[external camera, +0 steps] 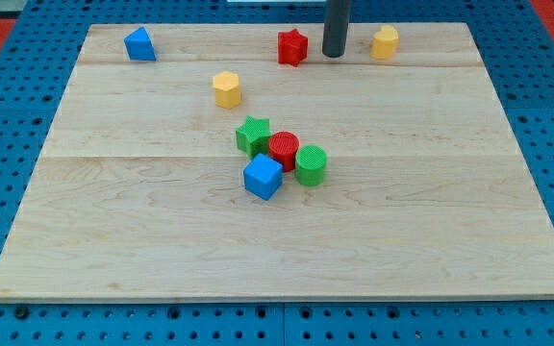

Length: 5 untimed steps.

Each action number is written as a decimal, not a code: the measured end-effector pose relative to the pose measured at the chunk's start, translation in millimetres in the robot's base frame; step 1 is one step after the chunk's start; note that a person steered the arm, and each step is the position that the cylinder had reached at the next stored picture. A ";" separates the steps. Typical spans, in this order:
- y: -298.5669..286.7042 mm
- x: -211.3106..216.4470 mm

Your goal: Move the heart to the right of the red star

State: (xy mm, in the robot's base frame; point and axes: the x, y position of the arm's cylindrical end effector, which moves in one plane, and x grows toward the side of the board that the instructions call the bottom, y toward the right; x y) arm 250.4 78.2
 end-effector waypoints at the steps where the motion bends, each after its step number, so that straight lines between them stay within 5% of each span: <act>1: 0.5 0.0; 5: 102.4 14.3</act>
